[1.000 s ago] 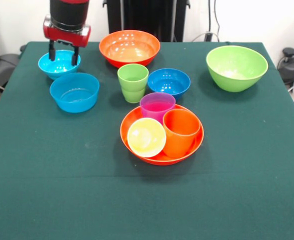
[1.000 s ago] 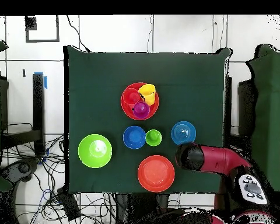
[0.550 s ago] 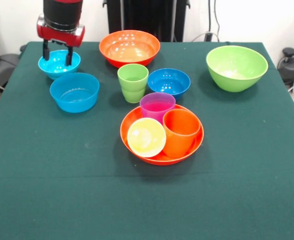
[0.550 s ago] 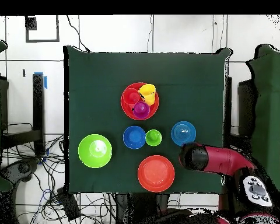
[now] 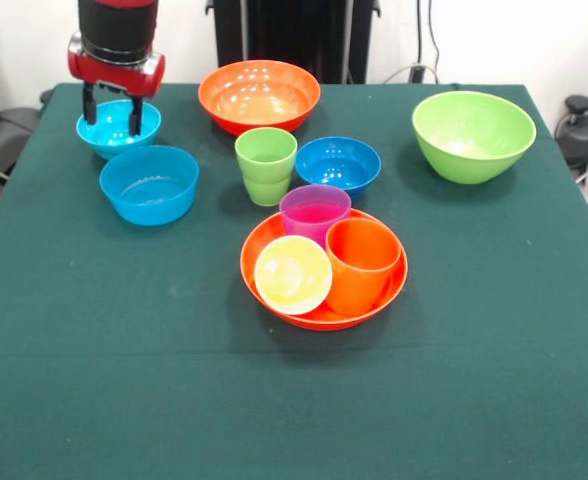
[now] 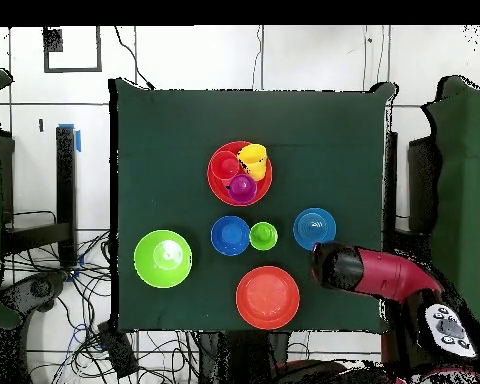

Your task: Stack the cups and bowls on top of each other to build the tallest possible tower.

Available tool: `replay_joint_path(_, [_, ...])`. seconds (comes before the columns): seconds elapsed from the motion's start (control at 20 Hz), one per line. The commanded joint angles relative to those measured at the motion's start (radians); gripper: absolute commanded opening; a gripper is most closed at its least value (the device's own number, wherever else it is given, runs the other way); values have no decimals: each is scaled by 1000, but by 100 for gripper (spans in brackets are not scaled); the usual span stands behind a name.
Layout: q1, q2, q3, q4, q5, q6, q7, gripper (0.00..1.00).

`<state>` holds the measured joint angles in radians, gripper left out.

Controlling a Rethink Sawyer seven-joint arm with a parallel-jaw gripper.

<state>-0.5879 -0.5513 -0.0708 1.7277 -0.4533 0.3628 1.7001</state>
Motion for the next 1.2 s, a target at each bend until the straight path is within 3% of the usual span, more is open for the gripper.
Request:
replay_joint_path(0.05, [7,7,129,41,28,-31,77,100])
replay_joint_path(0.6, [-15,-2,162,84,40,-29,78,100])
replay_joint_path(1.2, [18,4,120,57,22,-8,84,100])
